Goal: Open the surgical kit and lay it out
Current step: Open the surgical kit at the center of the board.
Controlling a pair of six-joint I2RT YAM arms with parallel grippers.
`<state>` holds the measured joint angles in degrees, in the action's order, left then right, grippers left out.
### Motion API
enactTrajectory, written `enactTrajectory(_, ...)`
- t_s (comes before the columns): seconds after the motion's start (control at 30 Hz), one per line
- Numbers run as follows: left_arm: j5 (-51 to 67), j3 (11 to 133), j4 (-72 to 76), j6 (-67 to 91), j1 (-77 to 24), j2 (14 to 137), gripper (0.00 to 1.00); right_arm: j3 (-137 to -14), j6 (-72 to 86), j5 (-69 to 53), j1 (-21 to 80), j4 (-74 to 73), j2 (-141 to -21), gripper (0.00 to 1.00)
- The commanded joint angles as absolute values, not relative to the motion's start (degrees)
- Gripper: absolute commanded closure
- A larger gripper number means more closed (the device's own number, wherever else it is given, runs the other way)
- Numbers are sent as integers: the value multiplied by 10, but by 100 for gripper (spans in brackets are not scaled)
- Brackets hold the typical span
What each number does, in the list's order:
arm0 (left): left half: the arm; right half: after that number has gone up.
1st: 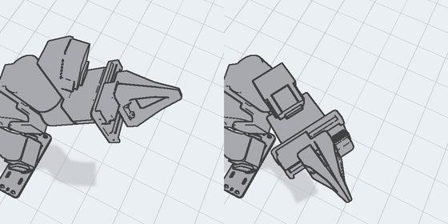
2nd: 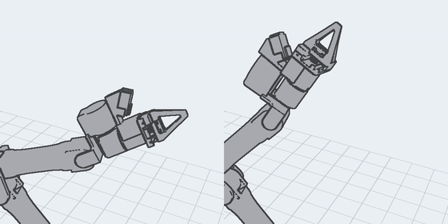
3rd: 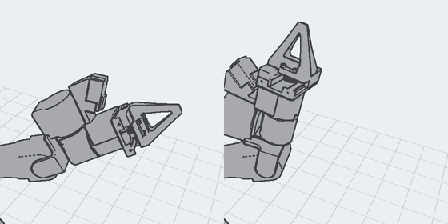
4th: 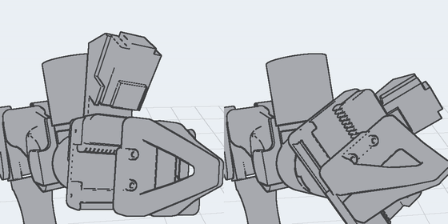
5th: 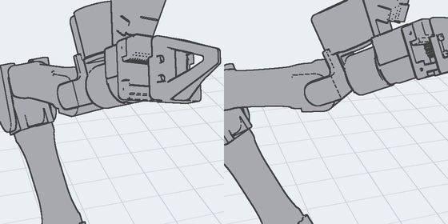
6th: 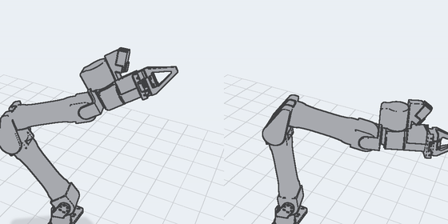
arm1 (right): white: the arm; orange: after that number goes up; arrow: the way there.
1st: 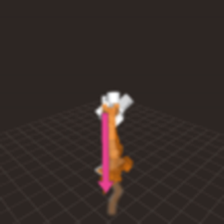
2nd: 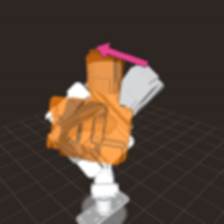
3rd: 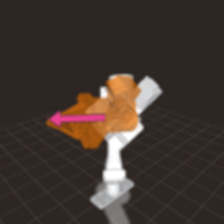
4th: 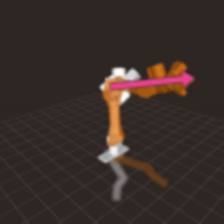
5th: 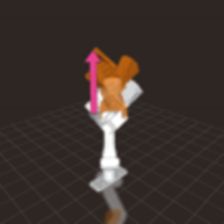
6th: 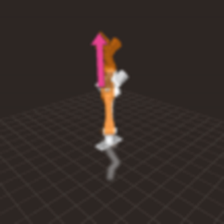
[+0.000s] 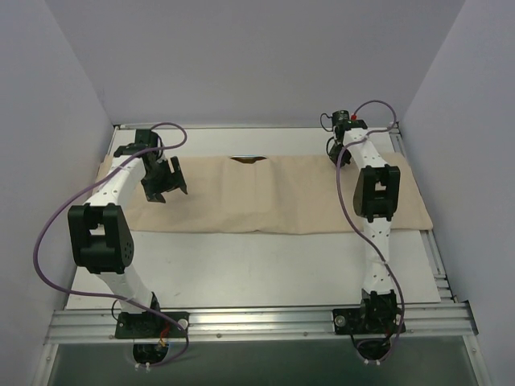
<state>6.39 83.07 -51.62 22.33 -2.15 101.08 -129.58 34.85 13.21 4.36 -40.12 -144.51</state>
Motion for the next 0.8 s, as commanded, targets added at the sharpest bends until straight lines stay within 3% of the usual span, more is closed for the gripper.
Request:
enactTrajectory(0.0, 81, 848, -516, 241, -16, 1005, 16, -1255, 349, 101, 45, -416, -1363, 100)
enactTrajectory(0.57, 174, 889, -475, 340, -15, 1048, 16, -768, 326, -21, 77, -361, -986, 100)
enactTrajectory(0.77, 193, 952, -447, 399, -39, 1116, 16, -626, 340, -62, 74, -383, -879, 100)
